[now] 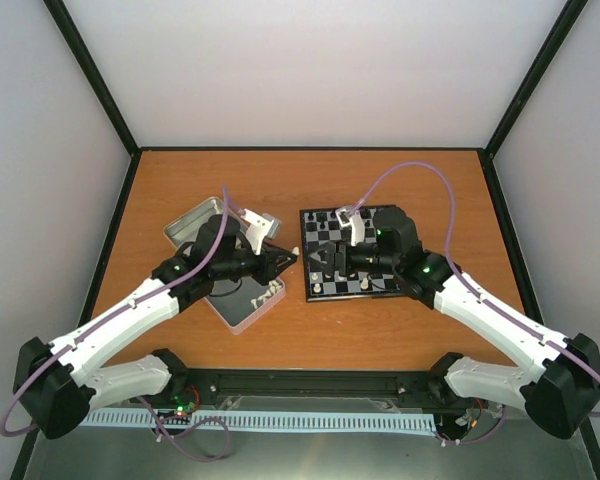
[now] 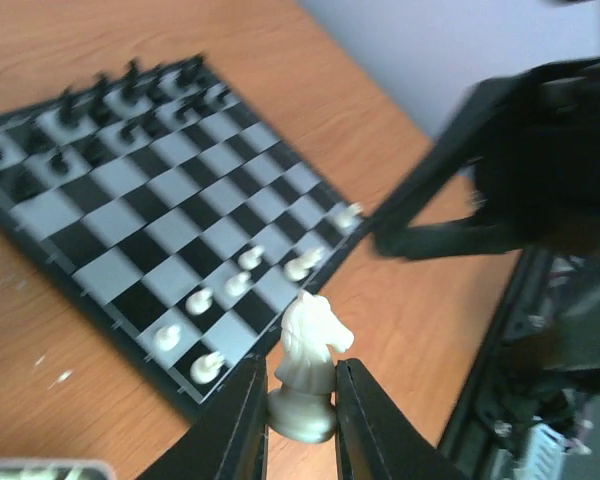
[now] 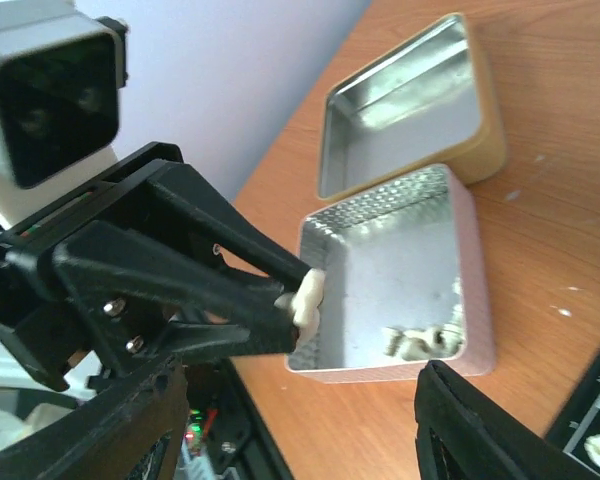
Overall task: Set up the chess pieces on the board
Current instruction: Place the chess piece on the chessboard.
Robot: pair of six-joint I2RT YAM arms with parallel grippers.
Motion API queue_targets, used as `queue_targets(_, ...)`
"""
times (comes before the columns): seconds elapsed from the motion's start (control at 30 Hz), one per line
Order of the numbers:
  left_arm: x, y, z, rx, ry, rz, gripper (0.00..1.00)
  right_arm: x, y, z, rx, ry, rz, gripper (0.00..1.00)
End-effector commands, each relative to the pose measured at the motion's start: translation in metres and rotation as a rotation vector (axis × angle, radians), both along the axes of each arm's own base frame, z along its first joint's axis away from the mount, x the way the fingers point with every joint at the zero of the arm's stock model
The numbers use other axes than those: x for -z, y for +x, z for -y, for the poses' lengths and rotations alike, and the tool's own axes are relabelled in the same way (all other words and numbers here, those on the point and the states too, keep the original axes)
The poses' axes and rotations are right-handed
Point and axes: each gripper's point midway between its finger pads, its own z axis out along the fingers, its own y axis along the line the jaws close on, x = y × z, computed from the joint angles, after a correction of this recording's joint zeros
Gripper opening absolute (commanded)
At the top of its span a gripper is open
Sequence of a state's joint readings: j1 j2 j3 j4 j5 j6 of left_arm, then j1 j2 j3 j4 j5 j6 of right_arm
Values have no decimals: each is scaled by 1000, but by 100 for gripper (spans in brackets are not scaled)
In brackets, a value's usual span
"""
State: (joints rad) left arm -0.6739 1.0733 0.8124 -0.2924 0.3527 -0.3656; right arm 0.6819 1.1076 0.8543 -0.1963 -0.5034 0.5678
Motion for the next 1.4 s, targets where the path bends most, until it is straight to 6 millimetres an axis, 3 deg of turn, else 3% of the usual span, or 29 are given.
queue_targets(0.0,-59,-23,23,219,-190,161,7,-33,-4,-15,-72,123,1,62)
queue_targets(0.13,-67,-30,28,277,-212,197,7,-43,-6,-22,-109,149,-23,58)
queue_targets(0.3,-64,-24,28,266,-187,200,7,-42,-8,-23,-122,140,-50,43)
queue_targets(0.7,-66,-23,27,260,-180,213,9,-18,-5,-22,-80,101,-153,13)
queue_targets(0.9,-59,-18,27,237,-163,192,22,-7,11,-13,33,49,-139,3)
queue_targets(0.97,-56,-17,25,222,-154,186,36,-2,18,-8,79,22,-124,3)
queue_targets(1.13,-44,0,11,89,-92,179,60,22,35,20,230,-133,-61,3)
queue_targets(1.37,-16,31,-24,-195,38,131,70,62,48,95,487,-449,72,3)
